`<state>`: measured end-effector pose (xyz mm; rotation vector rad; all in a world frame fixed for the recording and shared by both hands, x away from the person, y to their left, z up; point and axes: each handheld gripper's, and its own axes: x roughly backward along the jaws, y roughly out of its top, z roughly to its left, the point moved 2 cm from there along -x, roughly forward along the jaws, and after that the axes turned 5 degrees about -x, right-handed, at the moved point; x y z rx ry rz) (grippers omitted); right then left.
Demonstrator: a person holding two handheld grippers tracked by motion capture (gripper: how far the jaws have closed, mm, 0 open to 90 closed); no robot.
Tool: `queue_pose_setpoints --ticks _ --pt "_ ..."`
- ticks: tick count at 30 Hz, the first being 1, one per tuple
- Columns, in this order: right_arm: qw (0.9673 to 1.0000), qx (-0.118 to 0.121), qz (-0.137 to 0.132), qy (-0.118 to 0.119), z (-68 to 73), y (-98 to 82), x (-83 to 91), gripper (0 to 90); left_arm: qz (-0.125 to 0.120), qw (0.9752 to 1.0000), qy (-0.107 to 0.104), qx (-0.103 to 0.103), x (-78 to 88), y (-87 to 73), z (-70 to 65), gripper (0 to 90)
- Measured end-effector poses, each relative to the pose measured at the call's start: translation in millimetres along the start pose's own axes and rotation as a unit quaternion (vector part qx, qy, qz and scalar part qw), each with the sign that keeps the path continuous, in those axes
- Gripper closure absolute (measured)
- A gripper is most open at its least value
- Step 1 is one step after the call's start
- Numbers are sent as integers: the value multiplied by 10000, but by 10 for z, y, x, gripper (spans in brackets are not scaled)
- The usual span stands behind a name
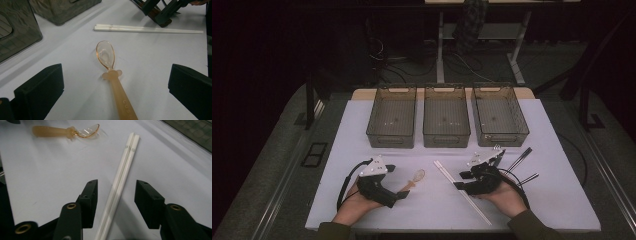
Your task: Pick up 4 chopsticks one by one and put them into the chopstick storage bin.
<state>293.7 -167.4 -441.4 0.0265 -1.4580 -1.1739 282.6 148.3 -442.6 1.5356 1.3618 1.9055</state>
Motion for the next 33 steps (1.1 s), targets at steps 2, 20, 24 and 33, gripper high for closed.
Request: queue_pose_setpoints --ticks 2,20,24,33 --pt "10000 1 57 -25 6 10 -23 549 4 10000 -6 -6 0 -1 0 0" --pt "9975 175 628 -265 66 6 -179 671 9 10000 -22 -3 -7 -3 8 0" --pt "9971 243 655 -315 82 4 -183 700 13 10000 -15 -16 -6 -1 7 0" --pt "9968 269 660 -363 99 9 -188 736 13 10000 -7 -15 -1 2 6 0"
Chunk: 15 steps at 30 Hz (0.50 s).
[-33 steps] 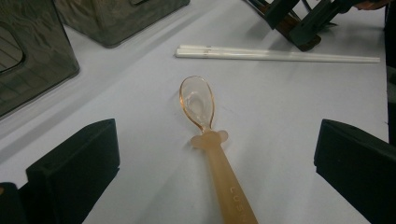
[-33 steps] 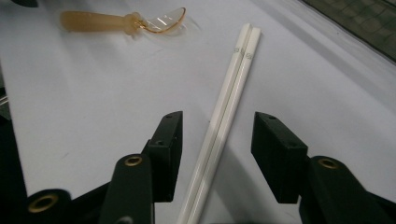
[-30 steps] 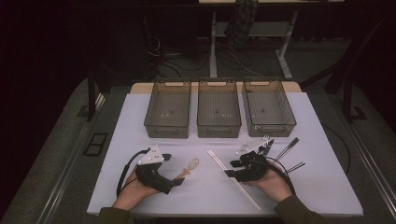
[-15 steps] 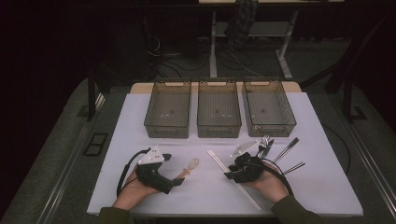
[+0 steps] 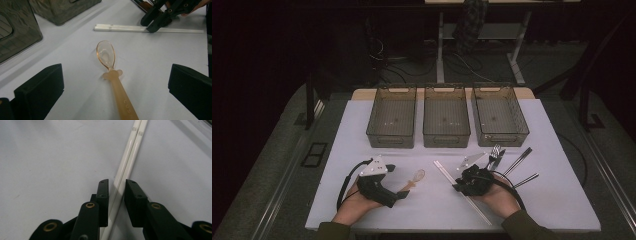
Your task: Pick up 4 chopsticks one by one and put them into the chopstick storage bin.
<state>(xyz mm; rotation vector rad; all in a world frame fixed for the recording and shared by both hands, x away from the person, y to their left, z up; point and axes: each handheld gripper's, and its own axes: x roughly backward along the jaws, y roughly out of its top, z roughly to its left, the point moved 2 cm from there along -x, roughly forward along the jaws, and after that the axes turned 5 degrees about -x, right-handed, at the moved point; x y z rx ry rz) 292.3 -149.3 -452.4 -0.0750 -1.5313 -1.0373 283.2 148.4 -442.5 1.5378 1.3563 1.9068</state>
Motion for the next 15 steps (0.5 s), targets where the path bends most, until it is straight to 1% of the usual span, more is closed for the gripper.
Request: queue_pose_setpoints --ticks 8,11,15 --pt "10000 45 33 32 20 26 -12 742 -3 10000 3 0 0 -1 4 0" --pt "9999 141 50 41 39 66 -38 744 -5 10000 3 1 2 0 2 0" --pt "9998 173 67 58 52 85 -51 746 -8 10000 -1 6 3 -1 4 0"
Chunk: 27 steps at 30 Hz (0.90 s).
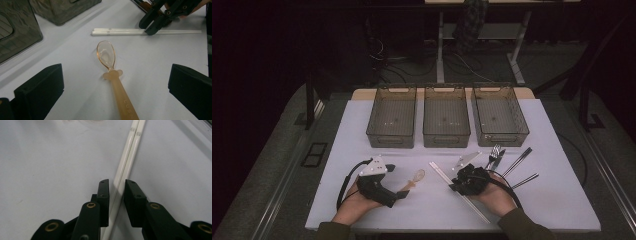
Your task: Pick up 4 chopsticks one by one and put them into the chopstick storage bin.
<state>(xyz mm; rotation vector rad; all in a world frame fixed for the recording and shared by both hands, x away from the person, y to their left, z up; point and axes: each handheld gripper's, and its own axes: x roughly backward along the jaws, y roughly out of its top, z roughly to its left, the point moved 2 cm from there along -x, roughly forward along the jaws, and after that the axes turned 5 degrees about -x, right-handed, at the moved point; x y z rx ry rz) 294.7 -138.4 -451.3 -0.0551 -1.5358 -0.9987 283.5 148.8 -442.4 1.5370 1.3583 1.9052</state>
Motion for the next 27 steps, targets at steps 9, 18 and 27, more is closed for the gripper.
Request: queue_pose_setpoints --ticks 9,18,27 --pt "9999 157 14 35 24 53 -38 751 1 10000 4 -2 -1 0 -1 0" --pt "9993 367 2 12 63 100 -74 758 -2 10000 -4 -6 0 1 -2 0" --pt "9991 392 -25 177 103 136 -58 842 -4 10000 -7 -5 3 1 -1 0"
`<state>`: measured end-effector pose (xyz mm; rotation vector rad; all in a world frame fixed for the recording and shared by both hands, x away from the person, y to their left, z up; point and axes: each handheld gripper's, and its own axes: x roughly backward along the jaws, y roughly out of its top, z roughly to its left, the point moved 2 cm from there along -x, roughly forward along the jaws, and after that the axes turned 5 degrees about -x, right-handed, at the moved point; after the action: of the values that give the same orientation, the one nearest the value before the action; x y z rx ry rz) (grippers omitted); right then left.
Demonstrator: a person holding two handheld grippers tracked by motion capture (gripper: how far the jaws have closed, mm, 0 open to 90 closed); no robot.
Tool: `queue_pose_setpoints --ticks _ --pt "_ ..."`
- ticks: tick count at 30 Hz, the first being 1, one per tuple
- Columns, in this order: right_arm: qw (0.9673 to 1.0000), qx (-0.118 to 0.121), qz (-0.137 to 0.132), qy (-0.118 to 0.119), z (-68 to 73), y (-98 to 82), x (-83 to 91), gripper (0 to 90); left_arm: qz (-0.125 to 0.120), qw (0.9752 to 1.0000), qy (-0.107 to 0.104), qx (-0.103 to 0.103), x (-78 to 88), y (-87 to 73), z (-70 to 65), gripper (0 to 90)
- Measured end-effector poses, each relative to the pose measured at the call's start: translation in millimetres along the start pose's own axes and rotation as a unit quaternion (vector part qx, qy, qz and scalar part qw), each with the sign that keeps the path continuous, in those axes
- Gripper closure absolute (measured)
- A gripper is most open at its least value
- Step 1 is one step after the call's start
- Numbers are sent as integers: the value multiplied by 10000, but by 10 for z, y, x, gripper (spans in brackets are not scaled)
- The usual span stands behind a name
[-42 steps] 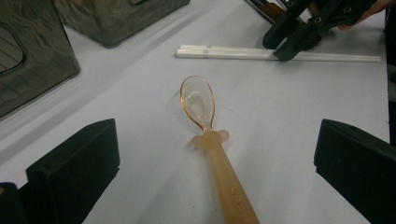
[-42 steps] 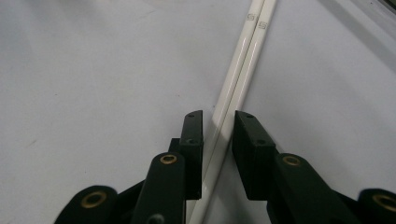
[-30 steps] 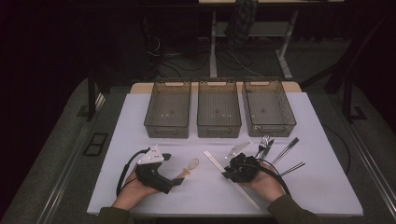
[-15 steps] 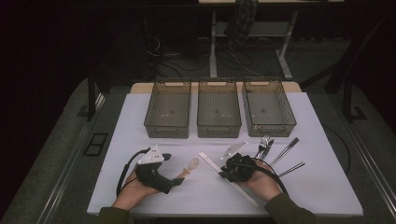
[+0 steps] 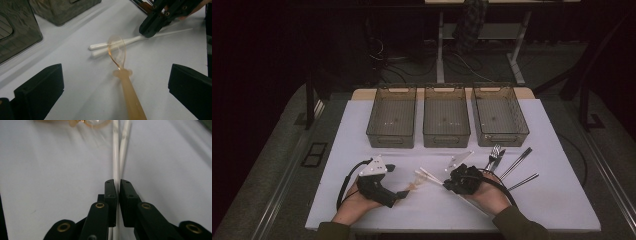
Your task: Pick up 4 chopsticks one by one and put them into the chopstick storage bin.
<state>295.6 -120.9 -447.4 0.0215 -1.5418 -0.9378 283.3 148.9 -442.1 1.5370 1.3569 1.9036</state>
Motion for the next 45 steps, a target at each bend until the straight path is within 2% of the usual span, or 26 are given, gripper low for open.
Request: queue_pose_setpoints --ticks 11,20,26,30,36,40,45 --pt "10000 -77 3 -23 -7 -9 -7 842 8 10000 -2 -11 0 0 -2 0" --pt "9998 -209 -43 62 -29 -22 -5 837 15 10000 -12 -13 -1 0 -4 0" --pt "9987 -465 -102 161 -75 -73 -15 776 17 10000 -21 -22 1 1 -4 0" --pt "9984 -522 -124 169 -89 -83 13 713 21 10000 -23 -23 3 0 -2 0" --pt "9978 -577 -273 160 -110 -140 120 673 4 10000 -19 -16 7 2 -3 0" --pt "9973 -596 -409 103 -115 -221 294 690 -6 10000 -15 -20 12 1 2 0" --pt "9972 -580 -460 100 -70 -323 415 720 -12 10000 -15 -15 12 1 4 0"
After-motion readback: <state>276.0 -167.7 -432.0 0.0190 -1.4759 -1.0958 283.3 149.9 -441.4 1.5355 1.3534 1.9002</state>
